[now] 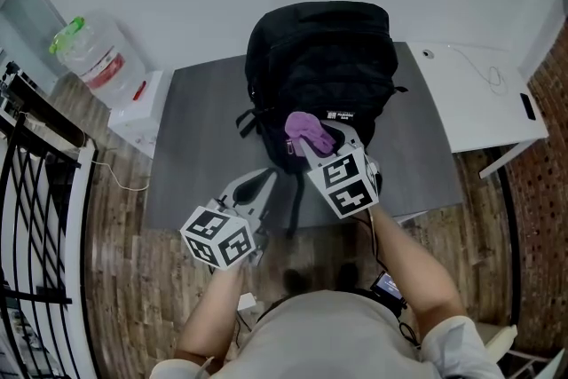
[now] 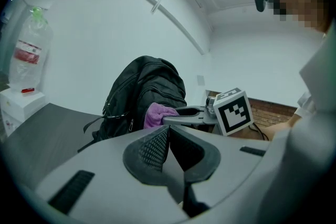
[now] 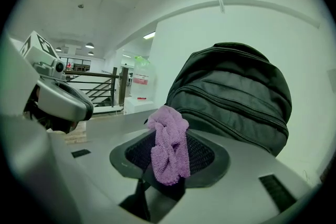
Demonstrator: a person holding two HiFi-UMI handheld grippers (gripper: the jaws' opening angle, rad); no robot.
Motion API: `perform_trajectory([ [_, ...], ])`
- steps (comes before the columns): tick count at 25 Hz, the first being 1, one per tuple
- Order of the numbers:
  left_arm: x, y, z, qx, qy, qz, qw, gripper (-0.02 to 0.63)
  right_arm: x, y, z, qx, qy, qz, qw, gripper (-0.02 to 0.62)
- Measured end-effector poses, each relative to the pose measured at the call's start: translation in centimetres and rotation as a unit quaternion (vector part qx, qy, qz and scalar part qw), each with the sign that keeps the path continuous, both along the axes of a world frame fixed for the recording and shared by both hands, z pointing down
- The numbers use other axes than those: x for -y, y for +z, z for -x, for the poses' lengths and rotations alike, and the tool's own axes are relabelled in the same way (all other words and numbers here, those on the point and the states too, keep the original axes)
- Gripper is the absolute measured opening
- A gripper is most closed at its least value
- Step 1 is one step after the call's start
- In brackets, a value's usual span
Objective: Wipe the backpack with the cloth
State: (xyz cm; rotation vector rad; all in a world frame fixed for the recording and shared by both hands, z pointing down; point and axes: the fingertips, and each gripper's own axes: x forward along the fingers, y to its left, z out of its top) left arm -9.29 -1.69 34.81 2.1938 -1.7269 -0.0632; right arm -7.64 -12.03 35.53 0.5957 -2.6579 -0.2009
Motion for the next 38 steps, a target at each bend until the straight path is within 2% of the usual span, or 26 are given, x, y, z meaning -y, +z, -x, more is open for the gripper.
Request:
perform_trajectory([
  [9, 1.5, 0.4, -2.1, 0.005, 0.023, 0.009, 0.9997, 0.006, 3.5, 0.4, -4.5, 0.003, 0.052, 0.001, 0.999, 0.164],
  [26, 4.0, 2.4, -4.4, 0.018, 0.040, 0.039, 0.9983, 0.006, 7.6, 2.2, -12.2, -0.009, 0.111, -0.021, 0.994, 0.164],
  [33, 4.4, 3.1, -5.2, 0.016, 0.042, 0.045, 0.9980, 0.006, 9.9, 3.1, -15.8, -0.020, 0.155, -0.026, 0.987, 0.164],
  [38, 4.2, 3.8, -5.0, 0.009, 0.040, 0.051, 0.9979, 0.006, 12.1, 3.8, -19.4, -0.025, 0.210, -0.019, 0.977, 0.164],
])
